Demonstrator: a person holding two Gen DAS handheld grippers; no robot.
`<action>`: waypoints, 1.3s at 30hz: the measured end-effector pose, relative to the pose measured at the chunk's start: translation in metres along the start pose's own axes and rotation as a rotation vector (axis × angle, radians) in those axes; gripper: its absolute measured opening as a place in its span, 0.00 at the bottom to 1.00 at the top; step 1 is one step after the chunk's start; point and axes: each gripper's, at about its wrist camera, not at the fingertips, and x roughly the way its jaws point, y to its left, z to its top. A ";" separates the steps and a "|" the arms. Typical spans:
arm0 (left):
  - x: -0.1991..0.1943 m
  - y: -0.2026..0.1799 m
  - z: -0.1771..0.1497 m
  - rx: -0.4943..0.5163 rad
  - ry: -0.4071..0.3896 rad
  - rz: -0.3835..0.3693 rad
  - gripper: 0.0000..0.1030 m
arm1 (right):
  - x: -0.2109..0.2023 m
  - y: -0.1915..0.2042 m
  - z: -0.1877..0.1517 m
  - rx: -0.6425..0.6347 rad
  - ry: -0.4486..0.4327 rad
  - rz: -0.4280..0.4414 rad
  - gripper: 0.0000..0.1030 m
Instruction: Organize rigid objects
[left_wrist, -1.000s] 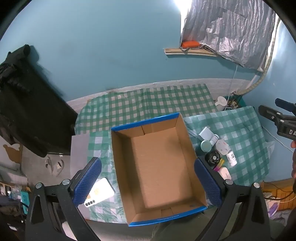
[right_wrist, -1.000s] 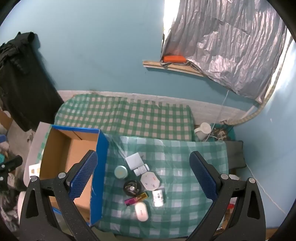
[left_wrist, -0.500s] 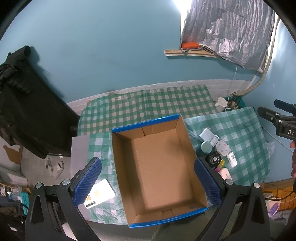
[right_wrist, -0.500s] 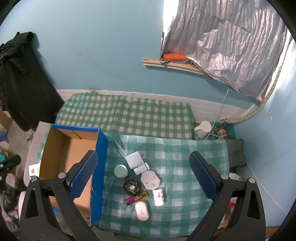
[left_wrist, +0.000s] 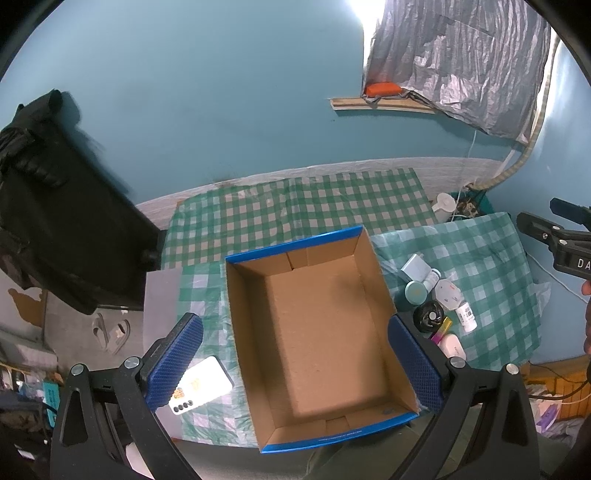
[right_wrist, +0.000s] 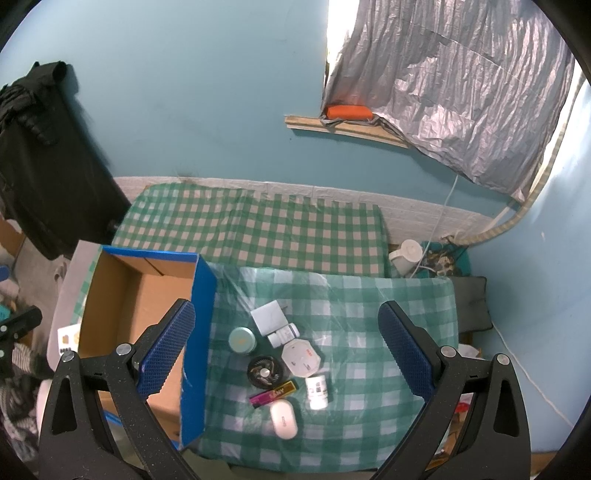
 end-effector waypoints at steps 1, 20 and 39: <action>0.000 0.000 0.001 0.001 0.001 0.001 0.98 | 0.000 0.000 0.001 0.000 0.000 0.000 0.96; 0.000 0.000 -0.001 0.002 0.002 0.001 0.98 | 0.004 0.001 0.001 -0.001 0.008 0.000 0.96; 0.001 0.000 -0.001 0.001 0.005 0.003 0.98 | 0.007 0.004 -0.007 -0.009 0.012 0.001 0.96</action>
